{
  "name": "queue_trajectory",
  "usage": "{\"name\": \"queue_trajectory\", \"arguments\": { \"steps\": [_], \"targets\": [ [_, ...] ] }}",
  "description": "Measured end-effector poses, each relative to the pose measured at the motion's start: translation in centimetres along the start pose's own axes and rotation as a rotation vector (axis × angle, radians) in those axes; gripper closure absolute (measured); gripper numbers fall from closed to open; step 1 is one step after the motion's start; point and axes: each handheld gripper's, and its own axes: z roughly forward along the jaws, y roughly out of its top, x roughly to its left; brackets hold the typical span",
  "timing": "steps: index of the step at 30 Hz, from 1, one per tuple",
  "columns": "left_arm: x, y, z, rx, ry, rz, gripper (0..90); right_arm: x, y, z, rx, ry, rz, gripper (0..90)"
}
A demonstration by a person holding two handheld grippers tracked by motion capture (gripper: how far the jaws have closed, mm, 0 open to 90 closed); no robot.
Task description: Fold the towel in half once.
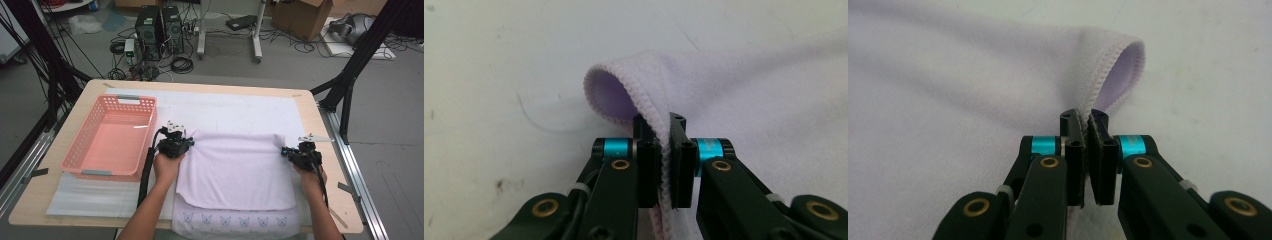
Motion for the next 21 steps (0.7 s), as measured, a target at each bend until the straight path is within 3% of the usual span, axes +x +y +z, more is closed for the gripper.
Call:
{"name": "queue_trajectory", "arguments": {
  "steps": [2,9,15,17,19,21],
  "targets": [
    [0.2,0.8,0.2,-0.044,-0.004,-0.022,84.6,-0.4,0.5,0.1,-0.023,-0.006,0.009,86.8],
    [1.8,3.6,1.4,-0.108,0.019,-0.052,84.5,-1.2,3.8,1.2,-0.084,-0.022,0.003,86.7],
    [3.4,5.8,2.8,-0.114,0.026,-0.050,84.4,-1.9,7.0,3.1,-0.109,-0.043,-0.014,86.6],
    [4.0,5.9,3.2,-0.149,0.027,-0.077,84.3,-2.1,7.7,3.7,-0.110,-0.043,0.002,86.6],
    [4.4,6.0,3.8,-0.123,0.029,-0.073,84.2,-2.2,8.3,4.1,-0.117,-0.049,0.001,86.6],
    [4.5,5.9,4.2,-0.130,0.024,-0.073,84.0,-2.4,8.8,4.7,-0.102,-0.054,-0.008,86.6]
  ]
}}
